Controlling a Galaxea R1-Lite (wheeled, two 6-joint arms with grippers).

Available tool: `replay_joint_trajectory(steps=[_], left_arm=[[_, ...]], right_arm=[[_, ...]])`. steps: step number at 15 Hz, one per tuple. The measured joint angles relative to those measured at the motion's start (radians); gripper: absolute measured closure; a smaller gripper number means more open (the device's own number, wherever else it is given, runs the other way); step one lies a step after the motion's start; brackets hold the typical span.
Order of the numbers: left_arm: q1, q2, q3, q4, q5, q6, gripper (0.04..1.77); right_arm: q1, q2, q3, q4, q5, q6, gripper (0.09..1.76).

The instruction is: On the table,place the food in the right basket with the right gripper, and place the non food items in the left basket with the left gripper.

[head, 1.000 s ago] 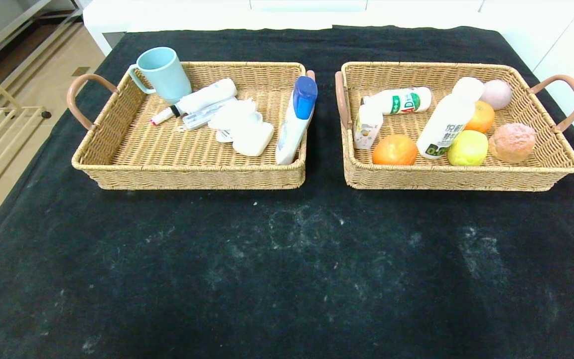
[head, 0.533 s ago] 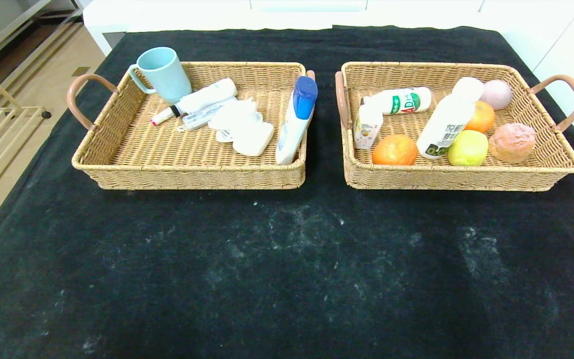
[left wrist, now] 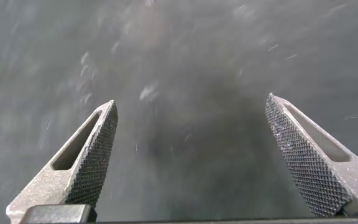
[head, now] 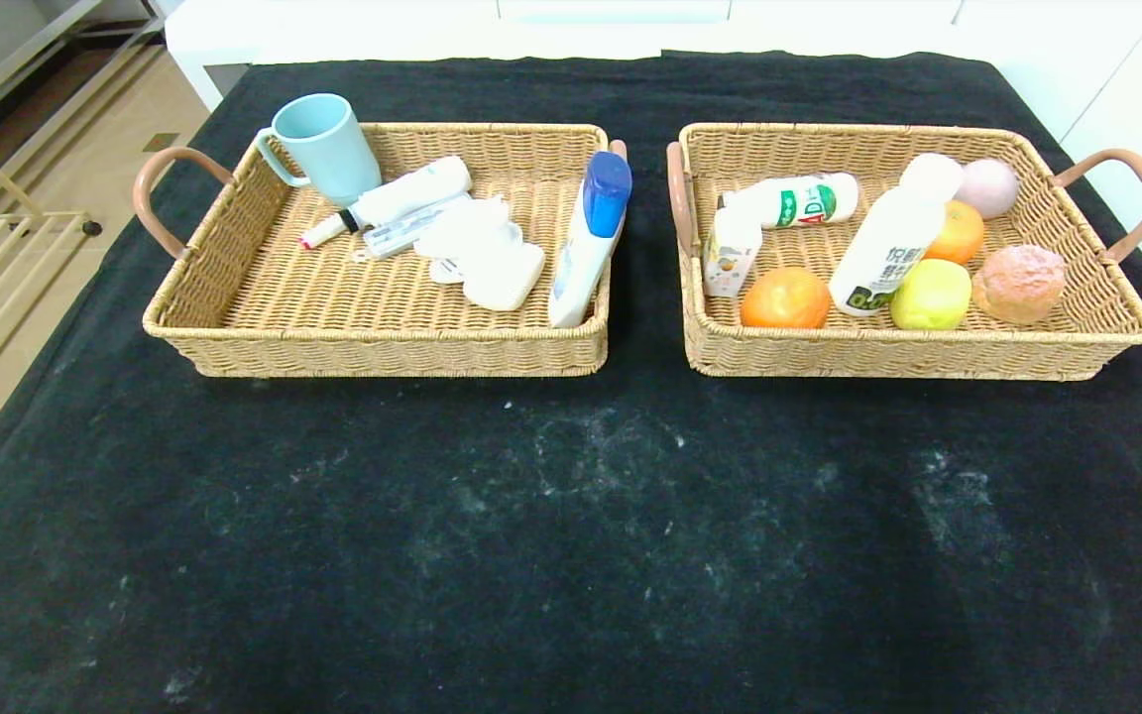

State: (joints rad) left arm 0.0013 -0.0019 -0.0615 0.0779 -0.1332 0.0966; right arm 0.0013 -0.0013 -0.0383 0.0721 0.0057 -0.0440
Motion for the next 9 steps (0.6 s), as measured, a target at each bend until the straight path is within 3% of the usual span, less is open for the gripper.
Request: replay_joint_trajectory(steps=[3,9], left_arm=[[0.0,0.0,0.01,0.012,0.095,0.013,0.09],[0.0,0.0,0.036,-0.02,0.112,-0.044,0.09]], right_arm=[[0.0,0.0,0.007,0.0,0.0,0.0,0.15],[0.0,0.0,0.008,-0.001,0.0,-0.001,0.15]])
